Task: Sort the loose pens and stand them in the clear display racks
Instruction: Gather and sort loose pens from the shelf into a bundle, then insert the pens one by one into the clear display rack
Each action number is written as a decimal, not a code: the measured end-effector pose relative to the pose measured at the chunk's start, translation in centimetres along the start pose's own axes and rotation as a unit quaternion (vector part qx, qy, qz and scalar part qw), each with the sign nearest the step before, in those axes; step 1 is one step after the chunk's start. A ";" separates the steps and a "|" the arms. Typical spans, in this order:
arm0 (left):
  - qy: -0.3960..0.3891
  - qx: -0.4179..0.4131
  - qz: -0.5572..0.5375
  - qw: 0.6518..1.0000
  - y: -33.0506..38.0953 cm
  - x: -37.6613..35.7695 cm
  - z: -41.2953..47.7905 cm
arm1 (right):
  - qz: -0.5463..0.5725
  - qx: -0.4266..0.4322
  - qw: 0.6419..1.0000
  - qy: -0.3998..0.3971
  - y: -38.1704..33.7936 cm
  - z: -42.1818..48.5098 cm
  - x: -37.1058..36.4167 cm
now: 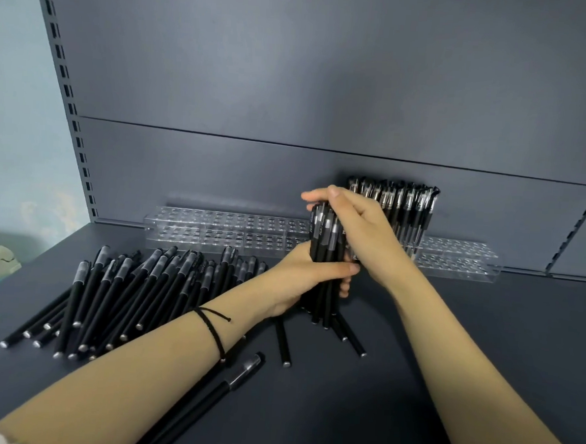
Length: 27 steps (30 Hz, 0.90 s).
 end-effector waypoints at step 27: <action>0.114 0.064 -0.025 0.991 7.6 15.7 -15.1 | 0.060 -0.129 0.989 -0.042 -6.4 8.8 -14.0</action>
Point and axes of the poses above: each hand's wrist, its own z-axis towards the middle knuckle, its own x-axis out of the back of the hand, y = z × x, the point moved 3 cm from there along z, towards the middle knuckle, and after that the axes turned 13 degrees about -y, right-handed, at the moved point
